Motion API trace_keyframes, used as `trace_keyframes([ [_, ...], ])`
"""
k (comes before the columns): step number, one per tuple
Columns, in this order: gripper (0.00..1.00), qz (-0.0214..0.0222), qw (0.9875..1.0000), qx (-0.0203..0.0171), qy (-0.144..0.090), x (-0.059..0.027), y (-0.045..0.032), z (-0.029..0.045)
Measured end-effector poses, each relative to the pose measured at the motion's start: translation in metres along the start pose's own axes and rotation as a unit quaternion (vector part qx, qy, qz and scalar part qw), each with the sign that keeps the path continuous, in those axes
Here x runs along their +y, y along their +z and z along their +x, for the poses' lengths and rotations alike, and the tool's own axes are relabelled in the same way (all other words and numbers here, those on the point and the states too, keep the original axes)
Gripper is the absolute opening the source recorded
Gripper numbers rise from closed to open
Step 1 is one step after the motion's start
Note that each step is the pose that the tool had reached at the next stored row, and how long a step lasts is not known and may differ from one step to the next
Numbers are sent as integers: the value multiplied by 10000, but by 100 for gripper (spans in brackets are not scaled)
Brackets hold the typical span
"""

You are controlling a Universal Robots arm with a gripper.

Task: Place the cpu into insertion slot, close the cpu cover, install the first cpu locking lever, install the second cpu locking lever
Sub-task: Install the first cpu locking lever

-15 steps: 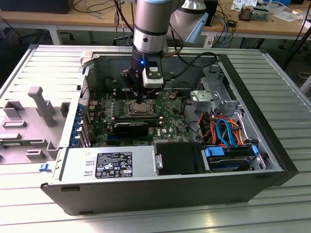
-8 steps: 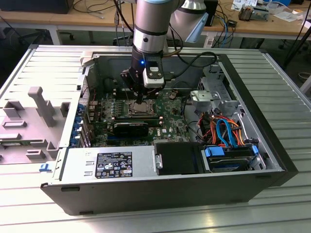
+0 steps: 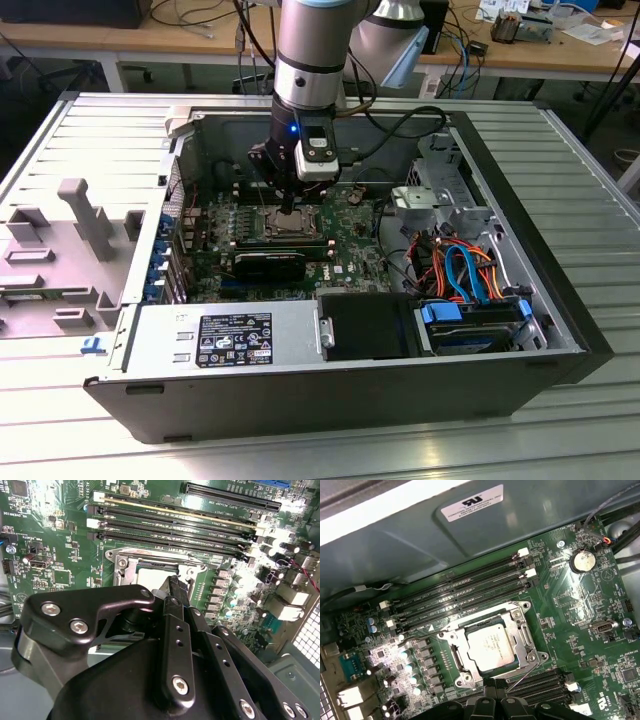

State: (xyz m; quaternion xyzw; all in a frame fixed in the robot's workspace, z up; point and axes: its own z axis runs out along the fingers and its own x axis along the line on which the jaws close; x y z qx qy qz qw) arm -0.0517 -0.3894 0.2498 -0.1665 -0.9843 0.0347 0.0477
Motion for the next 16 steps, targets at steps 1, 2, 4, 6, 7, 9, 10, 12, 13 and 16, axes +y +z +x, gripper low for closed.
trace_keyframes([
  [1,11,1,10000,-1,-8,0,0,0],
  [2,11,2,10000,-2,-17,0,0,0],
  [4,11,3,10000,-3,-36,0,0,0],
  [6,11,5,10000,-4,-51,0,0,0],
  [7,11,5,10000,-5,-58,0,0,0],
  [9,11,7,10000,-6,-75,0,0,0],
  [10,11,7,10000,-7,-82,0,0,0],
  [12,11,9,9999,-9,-101,0,0,0],
  [13,11,9,9999,-9,-108,0,0,0],
  [16,11,12,9999,-12,-134,0,0,0],
])
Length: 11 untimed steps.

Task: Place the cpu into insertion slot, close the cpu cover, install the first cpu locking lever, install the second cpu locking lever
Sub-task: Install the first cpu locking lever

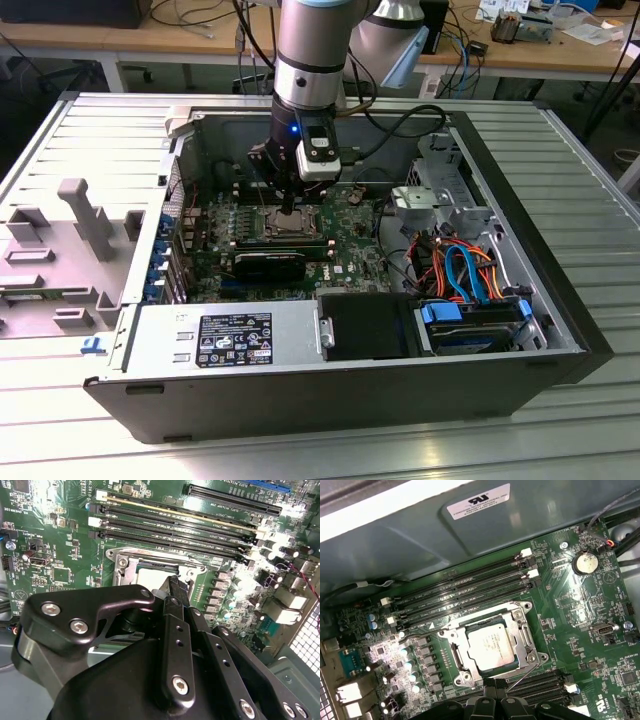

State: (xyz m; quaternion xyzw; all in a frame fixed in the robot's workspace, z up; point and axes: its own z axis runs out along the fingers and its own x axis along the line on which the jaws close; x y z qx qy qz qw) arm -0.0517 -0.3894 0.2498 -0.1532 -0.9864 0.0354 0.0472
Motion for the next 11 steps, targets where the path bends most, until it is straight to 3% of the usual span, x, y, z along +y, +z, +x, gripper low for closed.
trace_keyframes([
  [11,11,8,10000,-8,-94,0,0,0],
])
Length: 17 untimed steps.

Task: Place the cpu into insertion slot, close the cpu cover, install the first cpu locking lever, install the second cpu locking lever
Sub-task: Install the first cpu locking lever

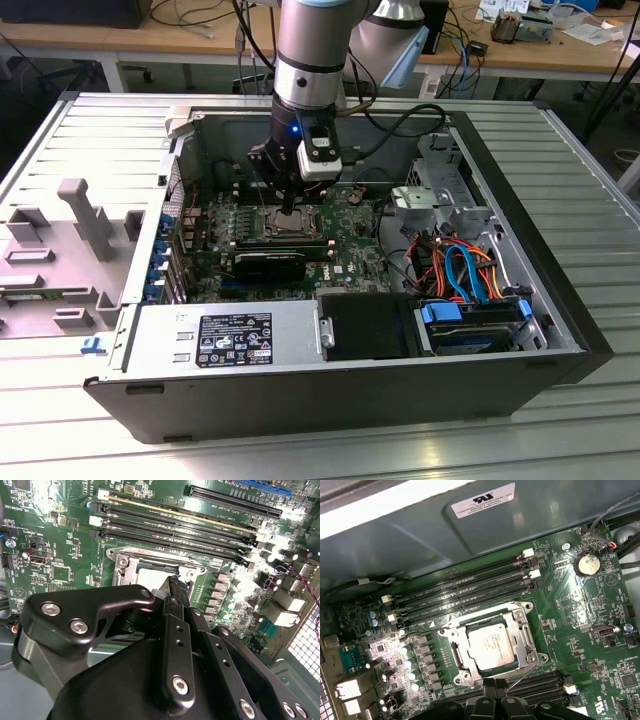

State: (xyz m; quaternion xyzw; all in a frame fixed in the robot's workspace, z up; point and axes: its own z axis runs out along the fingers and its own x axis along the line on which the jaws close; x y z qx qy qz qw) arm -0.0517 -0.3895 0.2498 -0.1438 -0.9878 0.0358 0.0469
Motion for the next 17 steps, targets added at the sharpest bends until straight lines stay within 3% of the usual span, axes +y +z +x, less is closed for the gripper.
trace_keyframes([
  [17,11,12,9999,-12,-145,0,0,0],
])
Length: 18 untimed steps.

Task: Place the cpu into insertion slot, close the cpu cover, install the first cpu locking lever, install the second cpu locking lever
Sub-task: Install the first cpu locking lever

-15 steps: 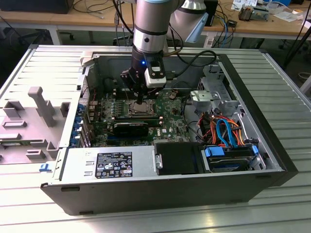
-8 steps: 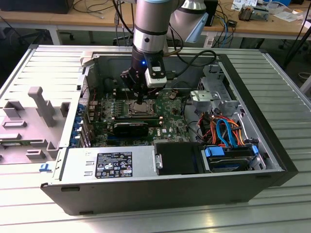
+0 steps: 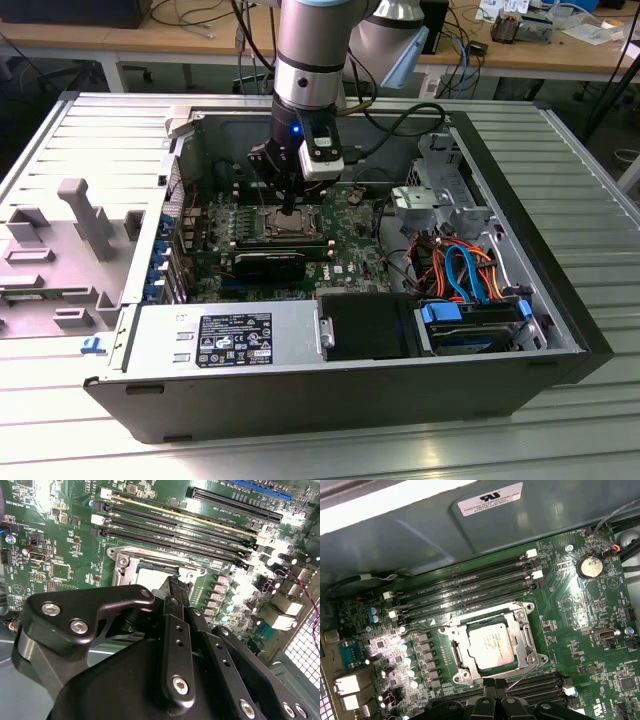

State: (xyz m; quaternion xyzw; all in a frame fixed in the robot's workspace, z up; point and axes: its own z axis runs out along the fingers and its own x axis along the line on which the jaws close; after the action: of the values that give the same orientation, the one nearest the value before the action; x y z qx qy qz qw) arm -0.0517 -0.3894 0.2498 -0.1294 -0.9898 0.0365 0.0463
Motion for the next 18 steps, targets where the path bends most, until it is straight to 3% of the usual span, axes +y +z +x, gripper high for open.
trace_keyframes([
  [18,11,11,9999,-11,-132,0,0,0],
])
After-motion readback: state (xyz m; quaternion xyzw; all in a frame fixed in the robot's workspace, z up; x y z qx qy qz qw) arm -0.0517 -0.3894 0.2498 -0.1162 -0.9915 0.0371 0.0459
